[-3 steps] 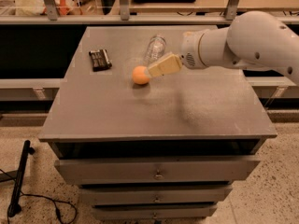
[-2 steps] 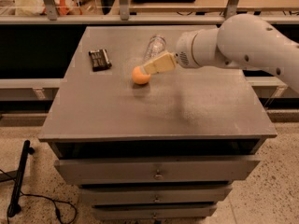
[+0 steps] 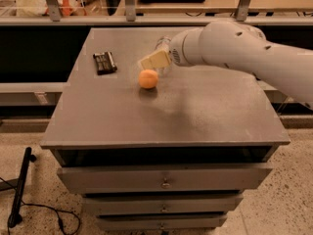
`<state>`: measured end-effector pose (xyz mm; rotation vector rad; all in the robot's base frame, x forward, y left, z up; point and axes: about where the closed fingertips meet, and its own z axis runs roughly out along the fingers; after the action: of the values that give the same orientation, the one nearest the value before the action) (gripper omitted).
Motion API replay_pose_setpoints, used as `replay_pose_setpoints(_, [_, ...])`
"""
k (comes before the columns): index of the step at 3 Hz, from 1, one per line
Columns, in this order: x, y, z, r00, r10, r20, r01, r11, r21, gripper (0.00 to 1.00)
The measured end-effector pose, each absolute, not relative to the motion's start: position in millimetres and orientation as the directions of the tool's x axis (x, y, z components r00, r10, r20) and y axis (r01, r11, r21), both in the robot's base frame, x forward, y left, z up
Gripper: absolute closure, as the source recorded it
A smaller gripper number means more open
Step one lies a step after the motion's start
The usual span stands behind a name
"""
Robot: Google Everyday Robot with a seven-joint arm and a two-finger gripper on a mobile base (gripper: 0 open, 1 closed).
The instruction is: Pick water bottle
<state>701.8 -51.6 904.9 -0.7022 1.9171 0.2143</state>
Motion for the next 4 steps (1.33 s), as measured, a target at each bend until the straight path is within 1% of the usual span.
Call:
replay_pose_setpoints(1, [722, -52, 898, -0.327, -0.308, -0.893, -0.503, 0.857, -0.112, 0.00])
replay_pose_setpoints(2, [735, -49, 893, -0.348, -0.262, -0.900, -0.470, 0.880, -0.074, 0.00])
replay_pose_setpoints(4, [740, -55, 874, -0.427, -0.268, -0.864, -0.419, 0.905, -0.074, 0.00])
